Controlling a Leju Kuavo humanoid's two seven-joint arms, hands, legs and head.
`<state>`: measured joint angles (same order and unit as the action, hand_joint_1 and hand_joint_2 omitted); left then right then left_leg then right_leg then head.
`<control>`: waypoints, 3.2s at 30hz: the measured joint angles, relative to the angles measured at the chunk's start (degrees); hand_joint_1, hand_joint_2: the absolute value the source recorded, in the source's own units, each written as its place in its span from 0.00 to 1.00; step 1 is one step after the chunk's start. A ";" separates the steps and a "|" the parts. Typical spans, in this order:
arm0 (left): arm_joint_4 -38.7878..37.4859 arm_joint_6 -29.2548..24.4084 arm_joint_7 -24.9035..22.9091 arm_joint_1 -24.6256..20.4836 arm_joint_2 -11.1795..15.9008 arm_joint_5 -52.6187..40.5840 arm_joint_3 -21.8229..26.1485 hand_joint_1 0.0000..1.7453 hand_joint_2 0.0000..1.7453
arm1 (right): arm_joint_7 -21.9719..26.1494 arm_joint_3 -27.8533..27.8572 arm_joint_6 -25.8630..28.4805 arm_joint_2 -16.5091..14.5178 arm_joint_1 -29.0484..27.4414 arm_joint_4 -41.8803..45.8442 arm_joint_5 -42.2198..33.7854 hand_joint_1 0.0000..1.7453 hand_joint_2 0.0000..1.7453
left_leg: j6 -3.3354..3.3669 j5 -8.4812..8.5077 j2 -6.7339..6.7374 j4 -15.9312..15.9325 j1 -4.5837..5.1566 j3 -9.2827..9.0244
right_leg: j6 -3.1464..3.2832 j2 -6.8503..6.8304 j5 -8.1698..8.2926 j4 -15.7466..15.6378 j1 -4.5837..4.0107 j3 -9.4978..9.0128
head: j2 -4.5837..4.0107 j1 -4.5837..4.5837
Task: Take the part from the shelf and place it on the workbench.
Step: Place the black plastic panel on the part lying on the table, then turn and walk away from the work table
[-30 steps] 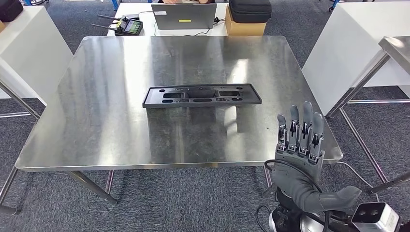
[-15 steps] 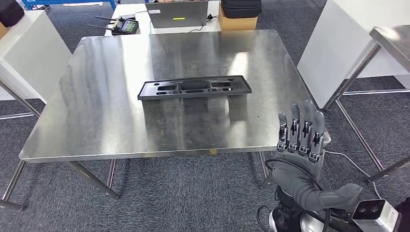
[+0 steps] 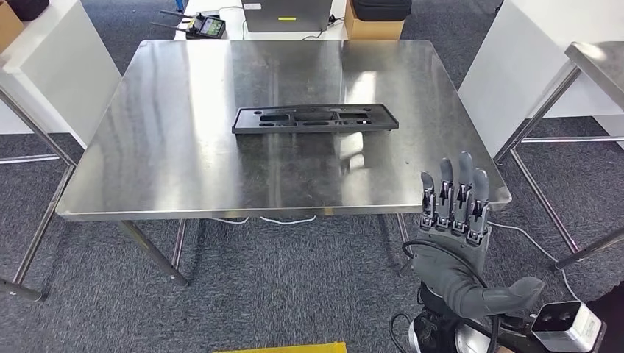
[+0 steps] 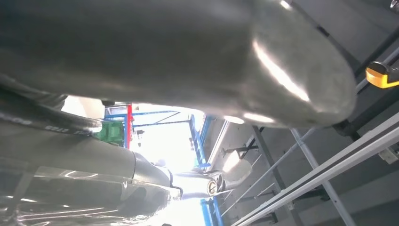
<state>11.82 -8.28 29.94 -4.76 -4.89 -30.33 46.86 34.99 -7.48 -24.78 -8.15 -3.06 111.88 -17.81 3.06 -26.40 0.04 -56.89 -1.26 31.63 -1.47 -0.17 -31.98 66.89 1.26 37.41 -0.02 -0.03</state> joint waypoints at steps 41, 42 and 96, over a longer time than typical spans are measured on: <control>0.02 0.16 -0.03 -0.04 -0.01 -0.62 -0.09 0.00 0.00 | -0.09 0.50 0.21 -0.38 -0.80 -0.39 -0.34 0.00 0.00 | -2.65 5.55 0.37 -0.91 0.23 5.78 | -0.48 0.21 0.91 -10.85 -1.01 -11.03 | 0.00 0.05; 0.02 0.15 -0.03 -0.02 0.01 -0.62 -0.09 0.00 0.00 | -0.09 0.51 0.21 -0.38 -0.83 -0.43 -0.34 0.00 0.00 | -2.88 5.40 0.34 -1.05 0.10 6.00 | 0.08 0.12 1.29 -10.81 -0.73 -10.67 | -0.01 0.09; -0.07 -1.51 0.34 -0.04 -0.60 -2.40 2.03 0.00 0.00 | -5.71 13.62 31.10 3.91 4.42 -53.73 27.44 0.00 0.00 | -0.18 2.92 0.41 0.55 0.52 3.63 | -1.77 -0.07 1.10 5.35 -0.52 -1.20 | 0.00 -0.34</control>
<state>11.76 -9.79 30.28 -4.80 -5.49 -32.73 48.89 29.28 6.14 6.32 -4.24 1.36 58.15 9.63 2.89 -23.48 0.45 -56.34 -0.74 35.27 -3.23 -0.23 -30.88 72.23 0.74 36.21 -0.02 -0.37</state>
